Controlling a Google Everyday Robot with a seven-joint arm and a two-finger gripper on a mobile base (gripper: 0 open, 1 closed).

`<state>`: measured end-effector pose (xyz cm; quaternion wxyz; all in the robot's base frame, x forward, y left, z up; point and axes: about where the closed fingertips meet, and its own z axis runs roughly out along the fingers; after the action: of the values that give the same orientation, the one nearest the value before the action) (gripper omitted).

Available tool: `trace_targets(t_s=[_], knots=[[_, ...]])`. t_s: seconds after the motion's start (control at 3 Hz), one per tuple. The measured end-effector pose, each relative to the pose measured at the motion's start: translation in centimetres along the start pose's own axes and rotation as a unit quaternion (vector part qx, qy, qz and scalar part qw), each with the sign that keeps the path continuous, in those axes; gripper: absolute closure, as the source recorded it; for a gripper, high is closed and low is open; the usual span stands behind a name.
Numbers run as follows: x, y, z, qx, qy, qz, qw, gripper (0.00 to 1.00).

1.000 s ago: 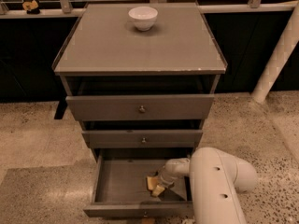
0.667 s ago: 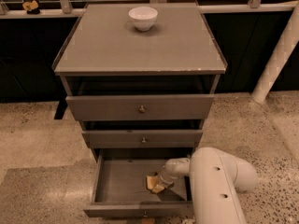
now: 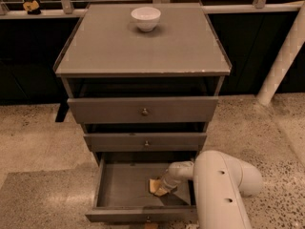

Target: Pick sponge from bottom drawer and place on counter

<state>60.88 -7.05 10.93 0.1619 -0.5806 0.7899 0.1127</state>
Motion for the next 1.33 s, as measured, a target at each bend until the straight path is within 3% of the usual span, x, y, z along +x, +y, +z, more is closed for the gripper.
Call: trace_targets(t_s=[0.33, 0.67, 1.0, 1.33], knots=[[-0.1, 0.0, -0.3, 0.0, 0.0, 0.0, 1.0, 1.0], [-0.7, 0.4, -1.8, 0.008, 0.004, -0.001, 1.0, 1.0], [-3.2, -1.9, -7.8, 0.061, 0.0, -0.005, 0.9981, 1.0], [-5.8, -3.5, -14.3, 0.108, -0.011, -0.021, 0.9938, 1.0]])
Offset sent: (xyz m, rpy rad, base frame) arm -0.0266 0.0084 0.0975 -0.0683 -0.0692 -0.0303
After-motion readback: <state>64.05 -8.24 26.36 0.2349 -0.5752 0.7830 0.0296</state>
